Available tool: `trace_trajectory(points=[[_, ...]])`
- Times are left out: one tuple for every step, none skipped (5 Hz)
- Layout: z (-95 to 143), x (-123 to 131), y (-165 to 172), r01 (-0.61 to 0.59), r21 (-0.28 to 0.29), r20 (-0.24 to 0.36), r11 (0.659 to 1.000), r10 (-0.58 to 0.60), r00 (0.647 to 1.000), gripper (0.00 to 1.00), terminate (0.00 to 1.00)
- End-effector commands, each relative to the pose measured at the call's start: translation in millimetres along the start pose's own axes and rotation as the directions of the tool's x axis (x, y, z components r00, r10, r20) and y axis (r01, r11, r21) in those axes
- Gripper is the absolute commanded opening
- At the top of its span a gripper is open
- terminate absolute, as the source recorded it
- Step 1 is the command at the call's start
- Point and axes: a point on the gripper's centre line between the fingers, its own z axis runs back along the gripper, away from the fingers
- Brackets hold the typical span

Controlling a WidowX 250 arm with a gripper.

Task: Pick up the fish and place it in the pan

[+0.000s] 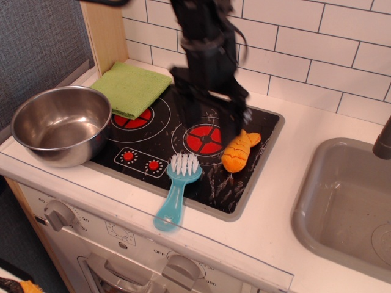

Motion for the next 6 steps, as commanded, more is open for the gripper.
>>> trace_trajectory(points=[[-17.5,19.3,-9.9,-0.041,-0.011,0.042,0.999,0.041,0.998,1.0,0.0],[-29.1,21.6,-19.0,-0.052,-0.006,0.048,0.999,0.052,0.997,1.0,0.0],[-37.8,23.2,-26.2,-0.07,0.014,0.067,0.997,0.069,0.995,1.0,0.0],[-47.5,25.3,-23.7,-0.093,0.066,0.079,0.993,0.088,0.993,1.0,0.0],[-50.0,31.4,-20.3,-0.092,0.092,0.075,0.992,0.085,0.994,0.0,0.0],[-34.2,37.2,-21.1,-0.068,0.097,0.092,0.993,0.059,0.994,0.0,0.0]])
